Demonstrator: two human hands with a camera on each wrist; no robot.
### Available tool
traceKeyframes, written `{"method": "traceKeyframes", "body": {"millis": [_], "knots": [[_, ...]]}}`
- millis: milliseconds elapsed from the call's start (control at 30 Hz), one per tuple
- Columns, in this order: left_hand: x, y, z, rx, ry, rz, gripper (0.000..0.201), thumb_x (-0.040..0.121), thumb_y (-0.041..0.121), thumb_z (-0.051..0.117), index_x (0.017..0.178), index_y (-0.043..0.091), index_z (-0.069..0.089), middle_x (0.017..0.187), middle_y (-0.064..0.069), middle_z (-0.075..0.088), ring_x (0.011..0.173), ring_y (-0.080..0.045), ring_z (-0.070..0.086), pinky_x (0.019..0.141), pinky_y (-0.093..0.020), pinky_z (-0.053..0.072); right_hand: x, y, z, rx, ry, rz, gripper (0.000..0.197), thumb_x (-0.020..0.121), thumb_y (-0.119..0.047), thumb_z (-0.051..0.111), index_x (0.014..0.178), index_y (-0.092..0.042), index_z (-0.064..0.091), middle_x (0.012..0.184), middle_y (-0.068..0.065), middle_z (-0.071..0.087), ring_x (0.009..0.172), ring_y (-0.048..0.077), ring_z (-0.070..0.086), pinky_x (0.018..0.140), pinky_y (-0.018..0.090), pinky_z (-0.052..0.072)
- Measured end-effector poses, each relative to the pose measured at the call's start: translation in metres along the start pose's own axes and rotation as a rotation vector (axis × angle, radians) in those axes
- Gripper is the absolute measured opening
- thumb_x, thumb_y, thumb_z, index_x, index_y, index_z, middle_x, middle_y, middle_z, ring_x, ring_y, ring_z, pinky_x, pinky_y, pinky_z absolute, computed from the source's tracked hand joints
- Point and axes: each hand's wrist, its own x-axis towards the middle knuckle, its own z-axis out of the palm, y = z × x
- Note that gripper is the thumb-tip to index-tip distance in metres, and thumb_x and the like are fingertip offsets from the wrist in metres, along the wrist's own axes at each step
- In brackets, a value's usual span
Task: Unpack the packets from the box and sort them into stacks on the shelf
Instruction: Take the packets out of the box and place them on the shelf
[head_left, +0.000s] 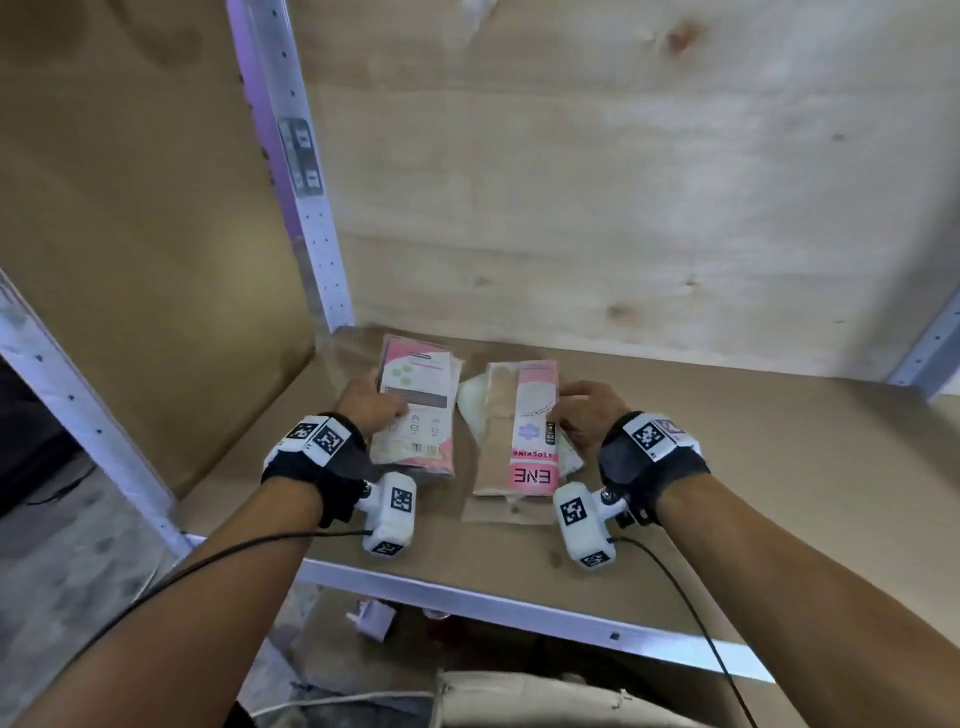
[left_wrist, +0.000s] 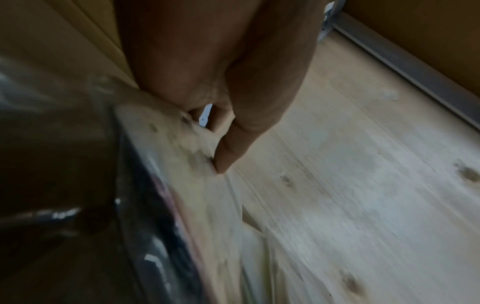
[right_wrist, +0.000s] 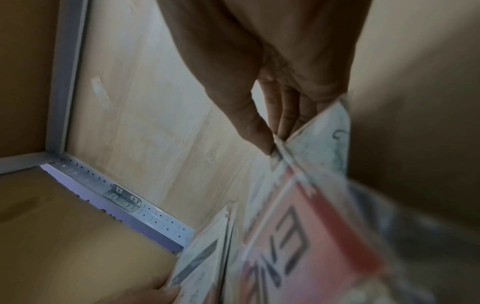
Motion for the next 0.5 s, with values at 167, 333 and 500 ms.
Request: {"method": "traceKeyframes", "body": {"millis": [167, 333, 500], "knots": [[0.033, -0.013, -0.019, -0.029, 0.086, -0.019, 0.036, 0.085, -0.011, 0.063, 0.121, -0.005, 0.06, 0.123, -0.023, 0.066, 0.112, -0.037, 0.064, 0.099, -0.051, 0.051, 0.031, -0.011, 0.024, 0.025, 0.02, -0.002, 0.045, 0.083, 0.011, 0.061, 0.127, 0.003, 0.056, 0.115, 0.026, 0.067, 0.105, 0.04, 0.067, 0.093, 0.054, 0.054], [0.052, -0.021, -0.03, -0.077, 0.126, 0.016, 0.046, 0.084, -0.015, 0.062, 0.127, 0.0, 0.056, 0.119, -0.02, 0.067, 0.102, -0.03, 0.064, 0.088, -0.039, 0.053, 0.053, -0.019, 0.048, 0.054, 0.019, 0.022, 0.047, 0.084, 0.01, 0.062, 0.129, 0.0, 0.052, 0.109, 0.024, 0.067, 0.079, 0.033, 0.066, 0.062, 0.038, 0.055], [0.063, -0.023, -0.034, -0.024, 0.077, 0.025, 0.041, 0.087, -0.013, 0.059, 0.126, -0.001, 0.06, 0.12, -0.019, 0.066, 0.103, -0.029, 0.064, 0.083, -0.032, 0.048, 0.067, -0.027, 0.07, -0.022, -0.005, 0.003, 0.044, 0.087, 0.011, 0.058, 0.129, 0.0, 0.051, 0.097, 0.022, 0.061, 0.056, 0.021, 0.051, 0.038, 0.024, 0.039]]}}
